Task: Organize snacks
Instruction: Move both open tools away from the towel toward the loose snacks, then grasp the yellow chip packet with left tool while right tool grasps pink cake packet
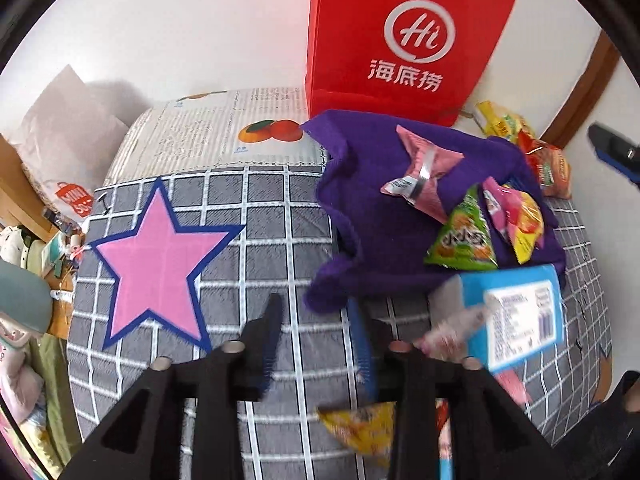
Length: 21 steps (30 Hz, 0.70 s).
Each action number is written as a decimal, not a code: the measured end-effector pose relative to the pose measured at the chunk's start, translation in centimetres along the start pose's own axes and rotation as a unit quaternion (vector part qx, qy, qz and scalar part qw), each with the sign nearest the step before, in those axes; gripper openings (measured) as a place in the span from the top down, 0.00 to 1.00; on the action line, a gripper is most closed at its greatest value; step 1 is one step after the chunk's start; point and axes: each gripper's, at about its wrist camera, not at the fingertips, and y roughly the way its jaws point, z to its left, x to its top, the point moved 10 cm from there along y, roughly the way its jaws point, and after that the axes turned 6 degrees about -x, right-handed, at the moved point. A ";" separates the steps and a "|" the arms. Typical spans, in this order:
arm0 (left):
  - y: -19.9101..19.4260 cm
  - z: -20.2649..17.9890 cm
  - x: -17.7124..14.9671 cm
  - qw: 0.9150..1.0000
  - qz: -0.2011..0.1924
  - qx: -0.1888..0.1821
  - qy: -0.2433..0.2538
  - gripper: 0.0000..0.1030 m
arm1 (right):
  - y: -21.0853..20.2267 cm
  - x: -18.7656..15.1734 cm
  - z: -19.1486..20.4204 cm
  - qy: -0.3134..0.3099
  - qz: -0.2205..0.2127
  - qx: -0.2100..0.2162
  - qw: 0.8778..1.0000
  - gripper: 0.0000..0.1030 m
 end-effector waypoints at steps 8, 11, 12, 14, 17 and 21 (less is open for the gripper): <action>-2.8 -0.8 -3.1 0.999 -0.028 -0.034 -0.005 0.55 | -1.4 -8.3 -0.5 0.011 0.036 -0.016 0.999 0.45; -2.8 -1.0 -4.4 0.999 -0.026 -0.041 -0.009 0.55 | -1.3 -11.9 -0.6 0.019 0.058 -0.011 0.998 0.45; -2.7 -1.1 -4.8 0.999 -0.024 -0.045 -0.010 0.55 | -1.3 -12.9 -0.6 0.022 0.064 -0.008 0.998 0.45; -2.8 -1.2 -5.8 0.998 -0.022 -0.053 -0.014 0.55 | -1.2 -15.4 -0.3 0.029 0.079 0.001 0.996 0.45; -3.1 -1.4 -7.0 0.998 -0.021 -0.062 -0.017 0.55 | -0.6 -18.0 0.6 0.032 0.099 0.014 0.995 0.45; -3.8 -1.5 -8.2 0.998 -0.022 -0.062 -0.015 0.55 | 0.4 -20.1 2.0 0.041 0.114 0.038 0.992 0.44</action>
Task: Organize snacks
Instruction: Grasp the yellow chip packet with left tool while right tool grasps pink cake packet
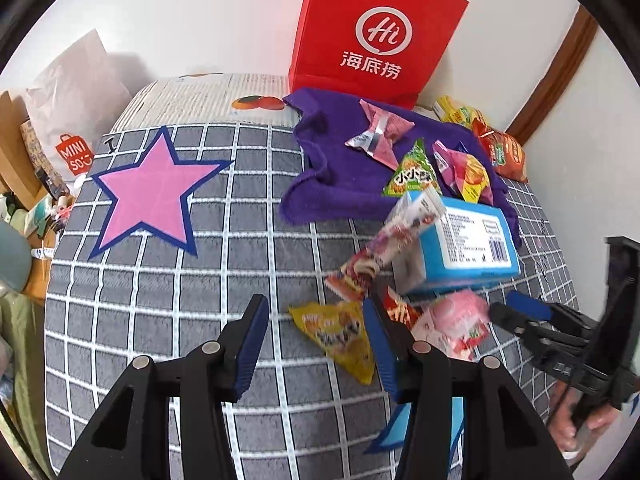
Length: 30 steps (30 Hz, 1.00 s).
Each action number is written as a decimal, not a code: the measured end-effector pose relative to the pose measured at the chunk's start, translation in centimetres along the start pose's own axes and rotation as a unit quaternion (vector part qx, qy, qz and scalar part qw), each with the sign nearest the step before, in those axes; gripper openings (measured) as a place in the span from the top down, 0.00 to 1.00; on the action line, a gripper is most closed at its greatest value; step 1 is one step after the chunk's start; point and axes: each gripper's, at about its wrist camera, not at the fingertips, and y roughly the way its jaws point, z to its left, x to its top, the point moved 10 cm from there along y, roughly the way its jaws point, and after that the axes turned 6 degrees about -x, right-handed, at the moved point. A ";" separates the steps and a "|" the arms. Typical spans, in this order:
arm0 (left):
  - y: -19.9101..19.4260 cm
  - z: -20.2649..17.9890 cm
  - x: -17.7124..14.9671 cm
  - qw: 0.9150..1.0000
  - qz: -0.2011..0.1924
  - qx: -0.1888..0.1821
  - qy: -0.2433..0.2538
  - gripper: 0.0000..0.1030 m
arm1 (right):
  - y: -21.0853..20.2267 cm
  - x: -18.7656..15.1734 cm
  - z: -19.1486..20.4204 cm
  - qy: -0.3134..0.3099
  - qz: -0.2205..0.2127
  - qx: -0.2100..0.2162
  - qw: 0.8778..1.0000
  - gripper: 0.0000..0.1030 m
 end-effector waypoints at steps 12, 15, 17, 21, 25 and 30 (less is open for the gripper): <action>-3.6 -0.5 -3.5 1.000 -0.015 0.010 0.016 0.54 | 3.1 -1.5 1.2 0.051 -0.008 0.033 0.998 0.65; -4.0 -0.3 -4.1 1.000 -0.015 0.013 0.013 0.53 | 1.6 -1.8 0.9 0.050 -0.023 0.037 0.998 0.67; -4.0 -0.2 -4.4 1.000 -0.014 0.013 0.010 0.53 | 0.3 -2.1 0.7 0.044 -0.035 0.031 0.998 0.67; -3.5 -0.4 -5.1 1.000 -0.009 0.008 0.006 0.53 | -1.6 -3.1 -1.0 0.044 -0.051 0.006 0.998 0.67; -2.4 -0.7 -5.2 1.000 -0.002 -0.001 0.005 0.53 | -1.8 -4.4 -3.7 0.052 -0.045 -0.024 0.997 0.67; 0.0 -1.2 -4.5 1.000 0.006 -0.018 -0.007 0.53 | 0.1 -5.5 -6.0 0.047 -0.031 -0.064 0.996 0.67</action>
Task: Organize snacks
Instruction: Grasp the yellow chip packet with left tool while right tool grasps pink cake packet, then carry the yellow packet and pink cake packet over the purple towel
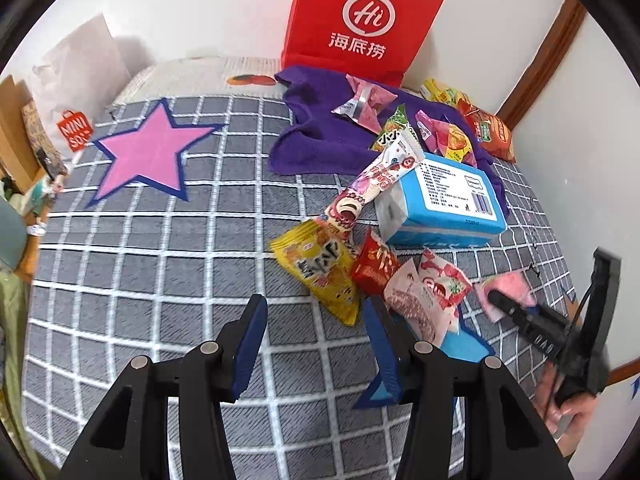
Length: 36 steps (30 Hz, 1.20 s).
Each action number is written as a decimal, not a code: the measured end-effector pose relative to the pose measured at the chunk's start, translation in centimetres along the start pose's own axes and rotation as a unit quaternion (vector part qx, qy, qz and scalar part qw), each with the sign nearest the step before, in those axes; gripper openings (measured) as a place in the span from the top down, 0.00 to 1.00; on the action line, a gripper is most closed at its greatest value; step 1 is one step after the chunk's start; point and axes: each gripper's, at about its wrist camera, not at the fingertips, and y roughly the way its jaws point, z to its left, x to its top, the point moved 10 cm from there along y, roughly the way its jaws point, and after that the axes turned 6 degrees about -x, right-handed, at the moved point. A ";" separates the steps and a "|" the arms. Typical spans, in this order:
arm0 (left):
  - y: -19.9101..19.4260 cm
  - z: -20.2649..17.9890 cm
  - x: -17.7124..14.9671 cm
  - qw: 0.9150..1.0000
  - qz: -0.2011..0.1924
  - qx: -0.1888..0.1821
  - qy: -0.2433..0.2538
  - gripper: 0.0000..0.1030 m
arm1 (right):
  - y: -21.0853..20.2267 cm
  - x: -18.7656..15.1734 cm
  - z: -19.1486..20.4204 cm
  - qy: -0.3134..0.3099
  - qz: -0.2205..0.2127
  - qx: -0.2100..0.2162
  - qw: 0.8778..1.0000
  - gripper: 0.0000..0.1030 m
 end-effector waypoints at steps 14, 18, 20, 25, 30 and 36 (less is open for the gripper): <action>6.4 0.9 2.1 0.999 0.014 0.002 -0.034 0.50 | 1.2 0.5 -0.4 -0.018 -0.056 -0.019 0.998 0.67; 6.6 1.2 2.7 1.000 0.002 -0.008 -0.029 0.54 | 1.3 0.6 -0.3 -0.025 -0.069 -0.021 0.997 0.67; 6.2 1.6 3.1 1.000 -0.004 -0.011 -0.029 0.62 | 1.3 0.6 -0.2 -0.028 -0.069 -0.020 0.997 0.67; 4.6 3.3 4.0 0.999 -0.013 0.015 -0.028 0.66 | 1.2 0.8 -0.4 -0.019 -0.055 -0.012 0.998 0.67; 3.3 3.7 4.6 0.999 -0.024 0.006 -0.028 0.67 | 0.6 1.4 -0.2 -0.023 -0.049 -0.018 0.998 0.68; 5.7 3.6 3.1 0.999 0.022 0.023 -0.011 0.54 | 0.7 1.4 -0.2 -0.019 -0.041 -0.017 0.999 0.68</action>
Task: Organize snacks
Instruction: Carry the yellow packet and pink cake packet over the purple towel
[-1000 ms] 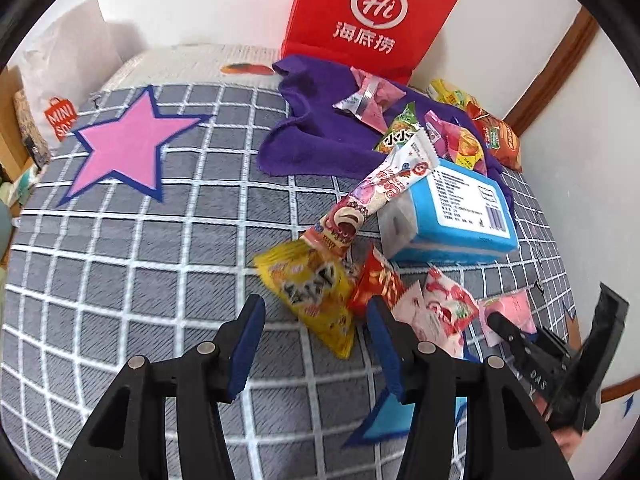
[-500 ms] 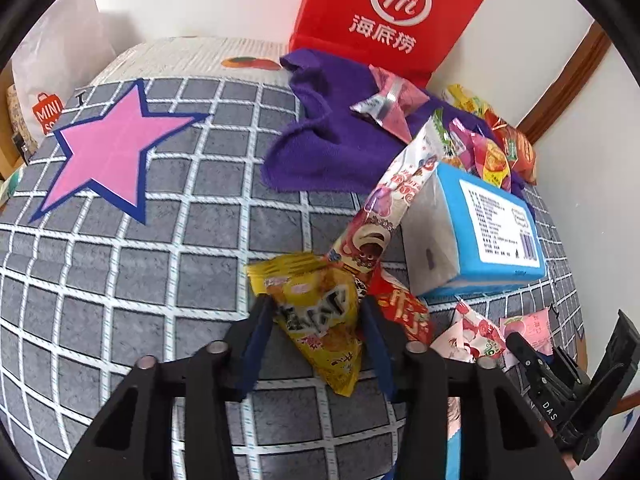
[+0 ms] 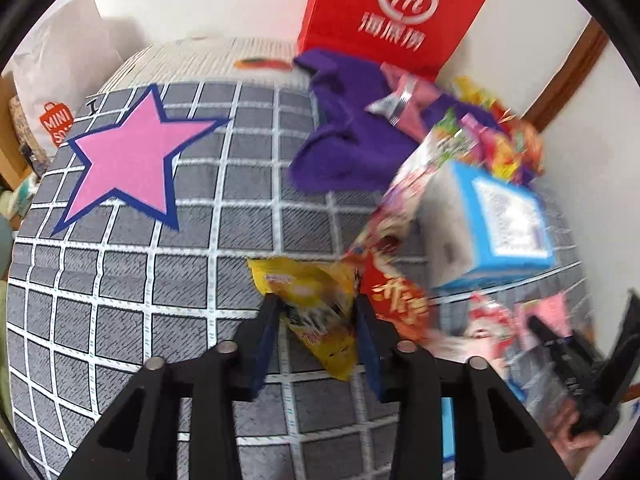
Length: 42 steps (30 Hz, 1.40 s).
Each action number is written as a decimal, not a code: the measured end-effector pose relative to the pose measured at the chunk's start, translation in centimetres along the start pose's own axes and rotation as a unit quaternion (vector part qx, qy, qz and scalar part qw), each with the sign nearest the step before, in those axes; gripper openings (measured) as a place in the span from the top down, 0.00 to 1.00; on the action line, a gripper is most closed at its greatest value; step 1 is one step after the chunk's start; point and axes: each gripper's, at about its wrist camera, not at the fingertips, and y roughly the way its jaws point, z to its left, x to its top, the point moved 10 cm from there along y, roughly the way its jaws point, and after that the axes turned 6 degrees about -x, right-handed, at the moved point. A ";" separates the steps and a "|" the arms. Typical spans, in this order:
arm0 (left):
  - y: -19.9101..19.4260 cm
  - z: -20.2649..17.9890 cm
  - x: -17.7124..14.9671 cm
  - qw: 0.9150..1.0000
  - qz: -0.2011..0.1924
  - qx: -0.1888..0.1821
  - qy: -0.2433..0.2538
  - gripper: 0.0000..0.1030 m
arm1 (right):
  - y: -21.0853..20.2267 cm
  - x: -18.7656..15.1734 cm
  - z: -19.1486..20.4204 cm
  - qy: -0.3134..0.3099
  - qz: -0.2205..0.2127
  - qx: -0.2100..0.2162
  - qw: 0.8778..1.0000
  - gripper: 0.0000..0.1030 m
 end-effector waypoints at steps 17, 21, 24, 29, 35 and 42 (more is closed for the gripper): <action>1.0 3.2 1.2 0.998 -0.033 0.008 -0.047 0.48 | -0.2 -0.7 -0.2 0.005 0.009 -0.007 1.000 0.68; -0.5 2.4 1.7 0.998 -0.042 -0.010 -0.041 0.59 | -1.8 0.0 -0.3 -0.007 -0.012 -0.012 1.000 0.71; -2.2 1.7 2.7 0.998 -0.053 -0.017 -0.027 0.60 | -3.7 1.3 -0.3 -0.004 -0.032 0.002 0.999 0.71; -5.0 0.1 4.4 0.997 -0.077 -0.029 -0.009 0.61 | -5.7 4.5 -0.1 -0.009 -0.059 0.002 0.998 0.71; -6.9 -2.2 7.4 0.995 -0.098 -0.027 0.019 0.61 | -7.1 10.4 0.2 -0.018 -0.084 -0.005 0.996 0.71; -7.6 -4.7 12.1 0.992 -0.118 -0.019 0.042 0.61 | -7.3 18.1 1.1 -0.010 -0.098 0.014 0.995 0.71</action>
